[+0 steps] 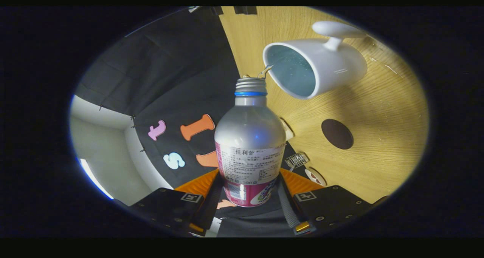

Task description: Take the bottle from table, then pour the juice into the cup, finally place the bottle on the coaster

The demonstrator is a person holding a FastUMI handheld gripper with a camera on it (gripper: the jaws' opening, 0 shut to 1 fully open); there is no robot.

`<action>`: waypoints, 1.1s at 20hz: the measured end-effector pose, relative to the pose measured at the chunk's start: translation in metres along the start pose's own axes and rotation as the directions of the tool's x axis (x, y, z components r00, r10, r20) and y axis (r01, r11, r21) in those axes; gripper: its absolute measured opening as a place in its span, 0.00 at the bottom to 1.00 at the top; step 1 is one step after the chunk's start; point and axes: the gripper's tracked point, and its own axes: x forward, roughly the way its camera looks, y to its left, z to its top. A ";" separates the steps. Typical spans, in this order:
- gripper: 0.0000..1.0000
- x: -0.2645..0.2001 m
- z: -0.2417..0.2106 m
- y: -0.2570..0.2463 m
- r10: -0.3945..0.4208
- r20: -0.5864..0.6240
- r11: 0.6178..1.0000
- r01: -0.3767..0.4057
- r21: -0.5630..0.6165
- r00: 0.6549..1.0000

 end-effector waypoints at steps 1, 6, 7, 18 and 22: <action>0.74 0.000 0.000 0.001 0.005 0.000 1.000 -0.005 0.008 1.000; 0.74 0.000 0.000 0.005 0.026 0.003 0.999 -0.026 0.047 1.000; 0.74 0.000 -0.001 0.005 0.030 0.000 0.998 -0.030 0.057 1.000; 0.74 0.003 -0.003 0.012 0.050 0.000 0.991 -0.050 0.124 0.999; 0.74 0.003 -0.004 0.012 0.065 0.002 0.986 -0.064 0.153 0.998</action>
